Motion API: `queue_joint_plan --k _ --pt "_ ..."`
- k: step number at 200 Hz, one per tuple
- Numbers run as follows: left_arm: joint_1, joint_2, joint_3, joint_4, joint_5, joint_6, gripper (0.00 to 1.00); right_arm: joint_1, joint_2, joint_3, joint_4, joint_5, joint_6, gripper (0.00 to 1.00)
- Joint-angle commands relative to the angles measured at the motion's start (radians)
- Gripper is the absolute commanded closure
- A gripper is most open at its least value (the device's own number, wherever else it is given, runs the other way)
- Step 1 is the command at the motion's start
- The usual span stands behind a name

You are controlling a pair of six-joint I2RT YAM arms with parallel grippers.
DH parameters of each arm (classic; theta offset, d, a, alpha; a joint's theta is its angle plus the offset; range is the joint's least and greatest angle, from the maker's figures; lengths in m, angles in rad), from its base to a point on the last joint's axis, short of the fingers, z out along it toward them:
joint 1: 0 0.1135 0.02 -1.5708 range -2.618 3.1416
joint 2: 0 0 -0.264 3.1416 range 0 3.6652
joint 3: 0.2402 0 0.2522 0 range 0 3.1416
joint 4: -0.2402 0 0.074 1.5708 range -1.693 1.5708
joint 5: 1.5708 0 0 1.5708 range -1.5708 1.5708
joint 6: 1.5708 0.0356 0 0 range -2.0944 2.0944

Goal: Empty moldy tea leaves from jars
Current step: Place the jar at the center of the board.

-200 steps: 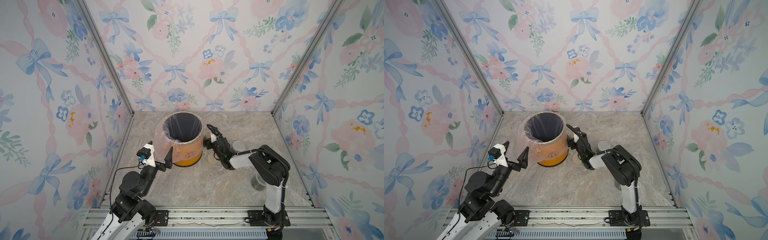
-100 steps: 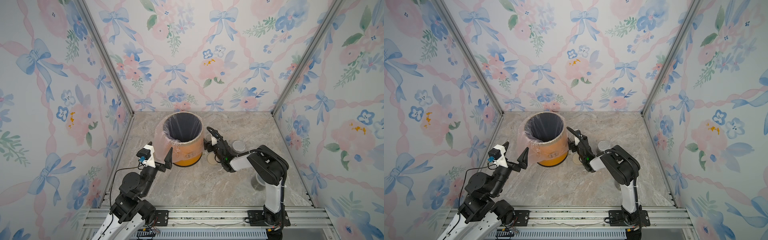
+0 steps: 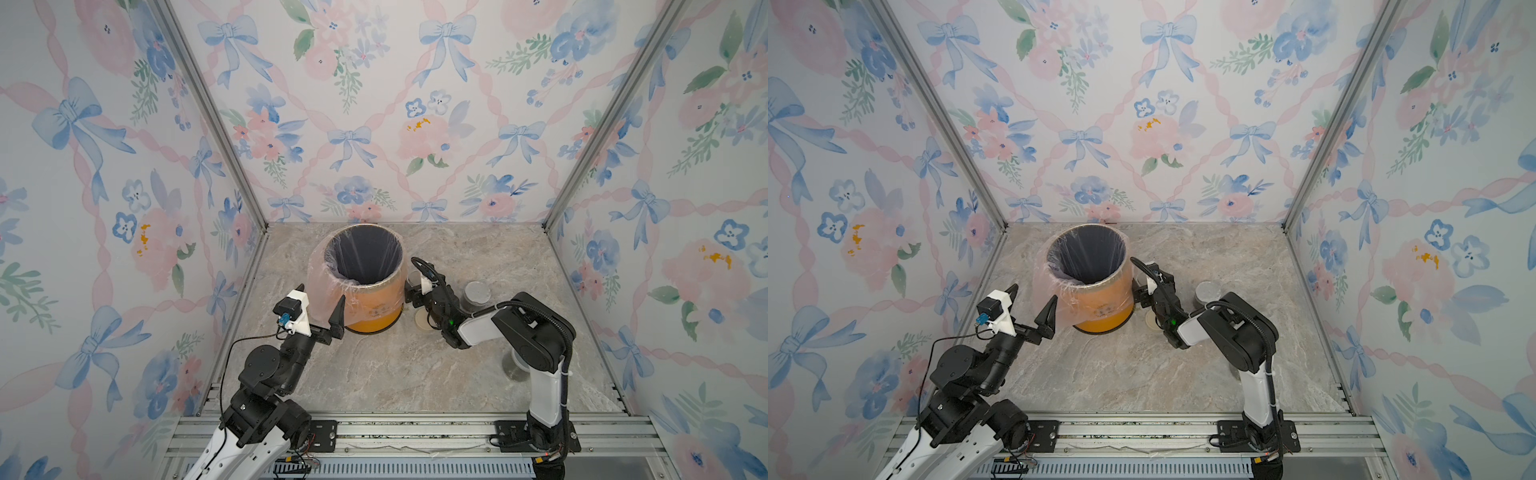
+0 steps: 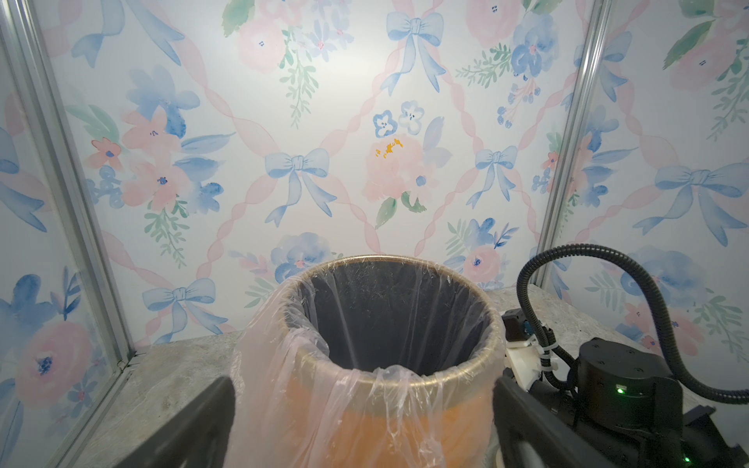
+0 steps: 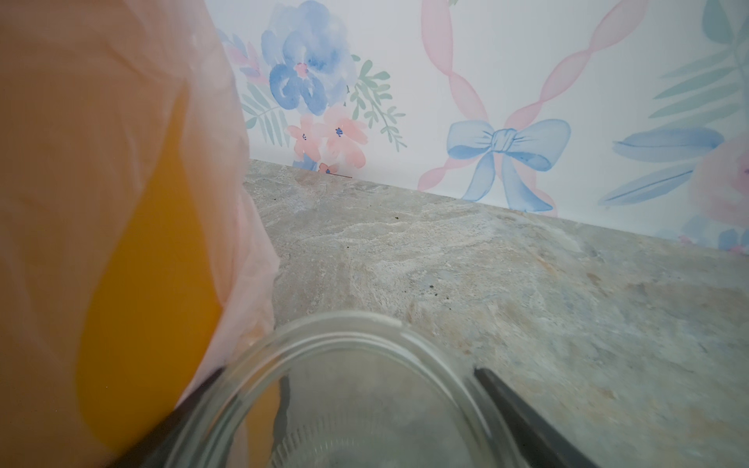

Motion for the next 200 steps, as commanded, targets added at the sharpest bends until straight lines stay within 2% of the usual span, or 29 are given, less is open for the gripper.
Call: queue_joint_plan --k 1,21,97,159,200 --pt "0.005 -0.010 -0.005 0.009 -0.007 0.023 0.02 0.016 -0.010 0.009 0.038 0.006 0.002 0.04" --pt "0.005 -0.002 -0.004 0.007 0.001 0.023 0.02 0.018 -0.016 0.008 0.035 0.011 -0.002 0.00" --pt "0.004 0.011 -0.003 0.019 -0.016 0.023 0.02 0.011 -0.087 -0.024 0.031 0.020 0.002 0.03" --pt "0.005 0.059 0.101 -0.068 0.015 -0.014 0.02 -0.012 -0.270 -0.047 -0.109 0.020 0.009 0.03" --pt "0.006 0.115 0.172 -0.154 -0.059 -0.009 0.02 -0.029 -0.486 -0.085 -0.294 0.044 0.051 0.03"
